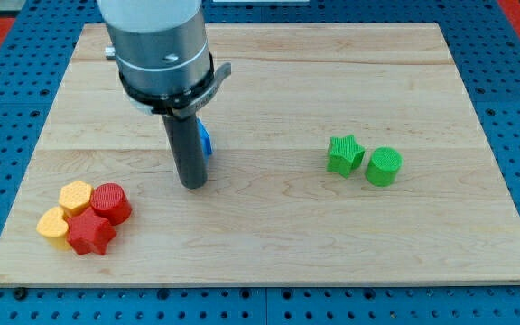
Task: Slide the blue triangle right a bit
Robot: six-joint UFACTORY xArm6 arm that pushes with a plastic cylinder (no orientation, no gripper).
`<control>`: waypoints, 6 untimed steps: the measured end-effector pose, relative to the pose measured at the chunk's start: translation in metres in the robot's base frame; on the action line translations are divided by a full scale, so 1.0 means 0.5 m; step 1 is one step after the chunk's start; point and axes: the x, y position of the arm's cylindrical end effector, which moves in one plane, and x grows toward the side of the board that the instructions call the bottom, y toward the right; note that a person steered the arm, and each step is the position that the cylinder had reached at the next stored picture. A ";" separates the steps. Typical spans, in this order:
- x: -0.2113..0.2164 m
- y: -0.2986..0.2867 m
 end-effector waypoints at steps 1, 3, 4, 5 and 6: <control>-0.049 0.000; -0.068 -0.072; -0.092 -0.132; -0.165 -0.141; -0.204 -0.098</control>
